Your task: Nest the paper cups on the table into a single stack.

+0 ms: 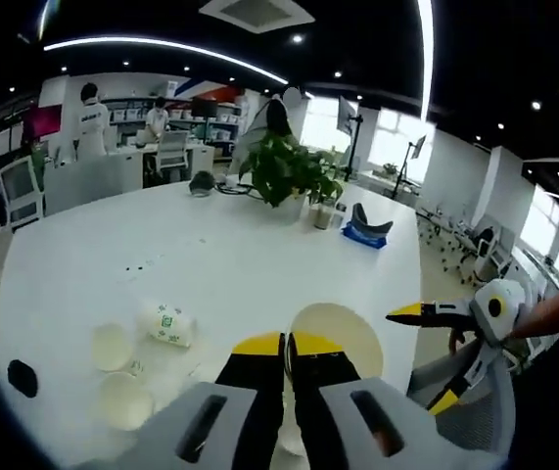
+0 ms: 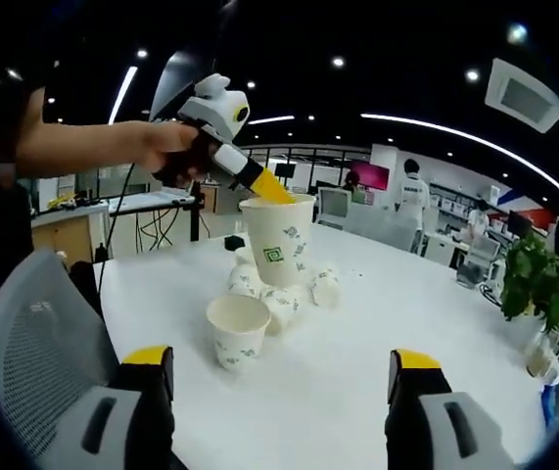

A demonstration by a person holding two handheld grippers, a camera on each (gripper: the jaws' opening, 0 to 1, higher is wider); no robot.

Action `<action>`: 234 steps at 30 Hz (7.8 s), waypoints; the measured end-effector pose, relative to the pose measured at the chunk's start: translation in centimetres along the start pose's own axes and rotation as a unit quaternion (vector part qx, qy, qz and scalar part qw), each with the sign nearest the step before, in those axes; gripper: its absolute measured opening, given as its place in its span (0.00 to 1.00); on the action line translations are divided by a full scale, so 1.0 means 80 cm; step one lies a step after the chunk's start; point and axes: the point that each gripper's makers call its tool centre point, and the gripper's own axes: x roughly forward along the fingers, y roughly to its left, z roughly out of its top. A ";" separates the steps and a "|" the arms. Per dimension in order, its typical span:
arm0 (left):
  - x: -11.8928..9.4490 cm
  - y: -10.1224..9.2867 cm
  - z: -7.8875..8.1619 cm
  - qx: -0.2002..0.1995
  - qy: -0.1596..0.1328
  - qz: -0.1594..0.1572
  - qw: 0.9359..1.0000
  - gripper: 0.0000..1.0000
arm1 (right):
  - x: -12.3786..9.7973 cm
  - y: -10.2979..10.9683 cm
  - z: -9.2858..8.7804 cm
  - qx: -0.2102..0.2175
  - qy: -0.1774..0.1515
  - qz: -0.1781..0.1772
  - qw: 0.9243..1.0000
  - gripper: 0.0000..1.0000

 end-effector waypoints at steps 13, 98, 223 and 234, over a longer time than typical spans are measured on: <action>-0.026 -0.011 -0.012 -0.012 0.013 -0.011 1.000 0.00 | 0.001 0.001 -0.002 -0.001 0.006 0.004 1.000 0.91; 0.032 0.017 -0.141 -0.013 0.118 0.007 0.993 0.04 | 0.002 0.010 -0.015 -0.002 0.032 0.018 0.999 0.84; -0.040 0.198 -0.146 0.094 0.188 0.112 0.971 0.00 | 0.001 0.007 -0.020 0.006 0.038 0.019 0.999 0.81; -0.066 0.178 -0.115 0.087 0.158 0.112 0.977 0.00 | 0.002 0.007 -0.019 0.011 0.035 0.021 0.999 0.82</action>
